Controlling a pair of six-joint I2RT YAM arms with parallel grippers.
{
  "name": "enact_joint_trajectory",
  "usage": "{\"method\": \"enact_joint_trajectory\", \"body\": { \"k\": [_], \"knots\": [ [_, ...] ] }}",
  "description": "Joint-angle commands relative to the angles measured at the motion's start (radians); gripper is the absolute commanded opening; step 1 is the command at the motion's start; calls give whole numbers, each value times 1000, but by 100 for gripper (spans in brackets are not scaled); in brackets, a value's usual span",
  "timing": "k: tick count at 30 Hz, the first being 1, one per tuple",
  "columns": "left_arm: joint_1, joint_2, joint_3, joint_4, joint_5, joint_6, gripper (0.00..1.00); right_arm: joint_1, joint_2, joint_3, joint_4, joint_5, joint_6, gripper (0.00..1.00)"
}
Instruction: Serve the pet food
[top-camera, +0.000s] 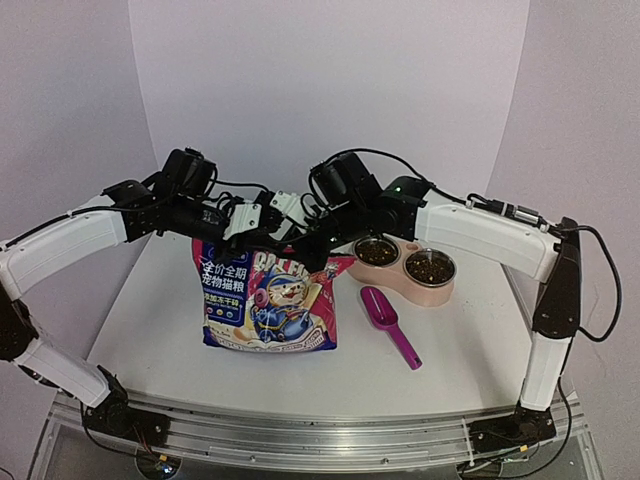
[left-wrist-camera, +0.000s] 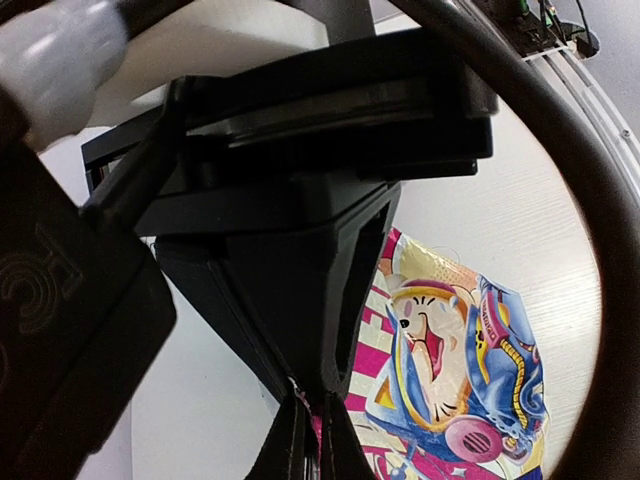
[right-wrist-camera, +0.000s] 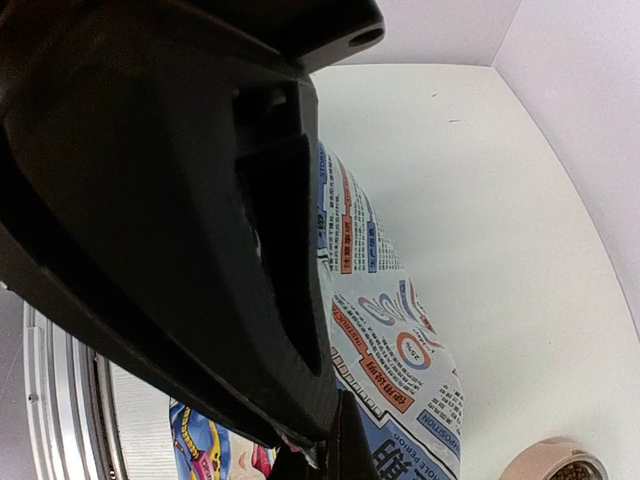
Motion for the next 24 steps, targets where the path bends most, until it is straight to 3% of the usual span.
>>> {"method": "enact_joint_trajectory", "body": {
  "k": [1,3,7,11,18,24],
  "knots": [
    [54,1,1,-114,-114,37,0,4,-97,6,69,-28,2,0],
    [72,-4,12,-130,-100,25,0,4,-113,1,67,-26,5,2],
    [81,-41,12,-111,-49,-20,0,-4,-206,-88,68,17,10,54],
    [80,-66,-9,-70,-12,-50,0,-52,-319,-231,84,-15,50,95],
    [80,-62,-9,-41,0,-74,0,-138,-450,-512,246,-124,19,98],
    [81,-78,-9,-49,-3,-73,0,-141,-465,-644,459,-95,-36,97]
  ]
}}
